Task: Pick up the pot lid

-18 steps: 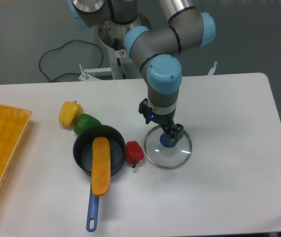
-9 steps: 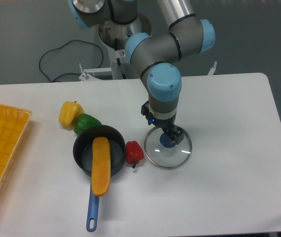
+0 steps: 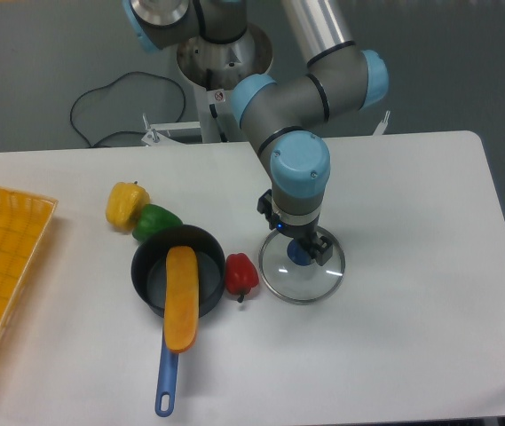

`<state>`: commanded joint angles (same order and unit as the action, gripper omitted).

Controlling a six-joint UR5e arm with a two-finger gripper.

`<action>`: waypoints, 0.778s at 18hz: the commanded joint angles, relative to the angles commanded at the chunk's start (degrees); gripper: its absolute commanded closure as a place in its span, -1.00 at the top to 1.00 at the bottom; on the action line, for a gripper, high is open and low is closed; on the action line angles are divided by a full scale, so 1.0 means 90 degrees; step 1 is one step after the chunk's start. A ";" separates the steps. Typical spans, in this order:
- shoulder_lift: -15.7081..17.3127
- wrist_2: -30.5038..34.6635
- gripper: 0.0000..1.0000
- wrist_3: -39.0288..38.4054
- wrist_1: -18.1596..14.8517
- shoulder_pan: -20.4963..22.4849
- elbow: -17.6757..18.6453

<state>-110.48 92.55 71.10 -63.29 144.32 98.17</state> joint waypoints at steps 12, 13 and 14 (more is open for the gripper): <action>-0.0078 0.0068 1.00 0.0401 0.0900 0.0029 0.0352; -0.0088 0.0068 1.00 0.0401 0.0900 0.0029 0.0381; -0.0098 0.0068 1.00 0.0401 0.0909 0.0029 0.0410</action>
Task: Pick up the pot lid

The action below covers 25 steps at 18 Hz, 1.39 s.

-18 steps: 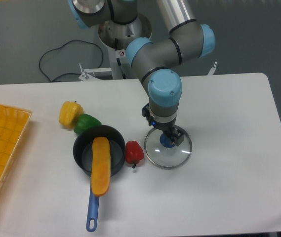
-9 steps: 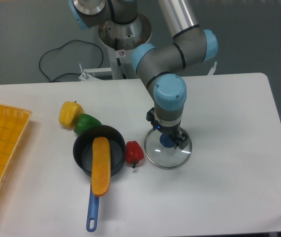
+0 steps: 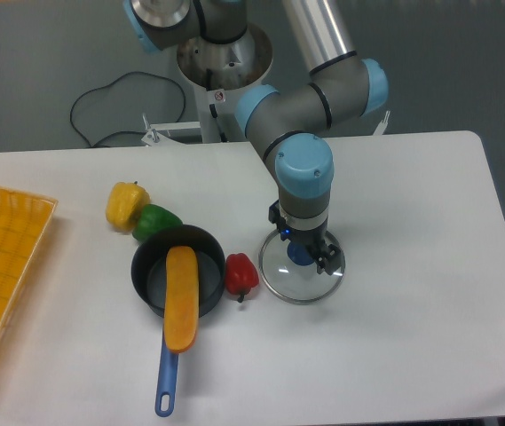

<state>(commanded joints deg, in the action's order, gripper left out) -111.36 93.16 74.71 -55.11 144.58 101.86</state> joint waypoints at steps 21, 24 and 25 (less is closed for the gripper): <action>-0.0195 0.0215 1.00 -0.0010 0.0039 0.0029 0.0078; -0.0205 0.0205 1.00 -0.0010 0.0049 0.0039 0.0069; -0.0225 0.0205 1.00 -0.0010 0.0049 0.0039 0.0069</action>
